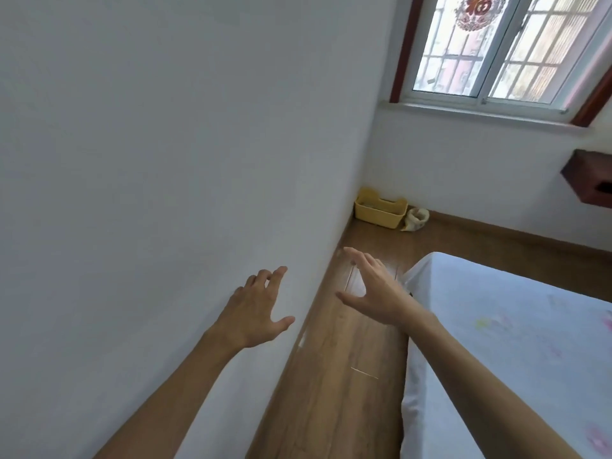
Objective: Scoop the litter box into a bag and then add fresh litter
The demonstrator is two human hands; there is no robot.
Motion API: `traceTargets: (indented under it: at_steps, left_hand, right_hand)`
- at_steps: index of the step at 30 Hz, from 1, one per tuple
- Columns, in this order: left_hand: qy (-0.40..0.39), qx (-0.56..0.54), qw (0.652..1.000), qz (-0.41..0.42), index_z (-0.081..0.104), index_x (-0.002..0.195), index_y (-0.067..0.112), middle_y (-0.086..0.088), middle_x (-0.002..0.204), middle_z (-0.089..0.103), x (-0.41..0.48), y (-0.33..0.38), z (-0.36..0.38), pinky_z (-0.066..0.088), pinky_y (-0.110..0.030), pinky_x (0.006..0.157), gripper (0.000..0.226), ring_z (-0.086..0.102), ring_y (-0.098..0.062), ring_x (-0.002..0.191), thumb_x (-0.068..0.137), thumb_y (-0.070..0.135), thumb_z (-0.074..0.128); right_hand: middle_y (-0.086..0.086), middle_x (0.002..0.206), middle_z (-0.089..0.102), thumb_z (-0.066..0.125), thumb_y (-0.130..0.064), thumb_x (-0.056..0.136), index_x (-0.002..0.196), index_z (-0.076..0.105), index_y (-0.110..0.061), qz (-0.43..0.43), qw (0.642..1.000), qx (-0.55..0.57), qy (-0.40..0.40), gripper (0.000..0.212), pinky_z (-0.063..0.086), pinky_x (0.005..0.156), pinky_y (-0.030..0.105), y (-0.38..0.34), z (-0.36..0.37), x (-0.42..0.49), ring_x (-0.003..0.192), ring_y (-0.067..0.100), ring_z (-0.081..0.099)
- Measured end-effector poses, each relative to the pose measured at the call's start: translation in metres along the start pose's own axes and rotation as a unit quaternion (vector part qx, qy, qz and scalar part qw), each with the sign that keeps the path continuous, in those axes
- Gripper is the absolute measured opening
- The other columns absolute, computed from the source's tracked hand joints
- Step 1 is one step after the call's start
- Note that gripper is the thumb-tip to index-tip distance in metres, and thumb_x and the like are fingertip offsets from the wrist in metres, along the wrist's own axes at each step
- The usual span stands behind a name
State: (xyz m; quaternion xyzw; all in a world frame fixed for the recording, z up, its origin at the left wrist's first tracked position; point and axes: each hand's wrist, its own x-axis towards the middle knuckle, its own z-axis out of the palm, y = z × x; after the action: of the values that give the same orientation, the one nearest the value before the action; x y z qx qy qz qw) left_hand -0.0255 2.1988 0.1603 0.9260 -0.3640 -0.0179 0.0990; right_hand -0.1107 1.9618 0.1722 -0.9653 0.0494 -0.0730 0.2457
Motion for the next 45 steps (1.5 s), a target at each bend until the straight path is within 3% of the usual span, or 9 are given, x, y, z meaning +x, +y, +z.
traceTargets:
  at_steps: [4,11,35,45]
  left_hand:
    - [0.002,-0.012,0.999,0.045,0.009,0.153,0.021,-0.004,0.146,0.036,0.051,0.013,0.010,0.045,-0.036,0.102,0.093,0.044,-0.020,0.126,0.084,0.060,0.057]
    - [0.009,-0.030,0.995,0.099,0.012,0.153,0.022,-0.002,0.146,0.038,0.147,0.038,0.026,0.044,-0.032,0.102,0.090,0.044,-0.017,0.126,0.085,0.060,0.057]
    - [0.009,-0.041,0.983,0.178,0.015,0.153,0.022,-0.002,0.143,0.043,0.483,0.100,0.063,0.044,-0.031,0.102,0.091,0.046,-0.018,0.126,0.084,0.060,0.060]
    - [-0.013,-0.058,0.971,0.233,0.013,0.153,0.022,-0.003,0.142,0.043,0.620,0.116,0.076,0.044,-0.032,0.101,0.091,0.045,-0.019,0.126,0.085,0.057,0.061]
  right_hand:
    - [-0.002,0.144,0.040,0.065,-0.048,0.086,0.151,0.019,-0.025,0.038,0.999,0.000,0.024,0.083,0.034,0.103,0.027,0.039,-0.014,0.008,0.133,0.014,0.036]
    - [-0.003,0.148,0.037,0.066,-0.052,0.084,0.151,0.017,-0.028,0.078,0.996,-0.033,0.030,0.086,0.041,0.107,0.037,0.110,-0.044,0.055,0.136,0.017,0.036]
    - [0.001,0.139,0.045,0.067,-0.045,0.085,0.151,0.021,-0.023,0.150,0.985,-0.016,0.084,0.084,0.039,0.104,0.031,0.314,-0.122,0.233,0.129,0.016,0.039]
    - [0.000,0.132,0.047,0.067,-0.048,0.084,0.150,0.022,-0.023,0.208,0.970,-0.035,0.121,0.084,0.046,0.097,0.035,0.385,-0.147,0.312,0.123,0.017,0.043]
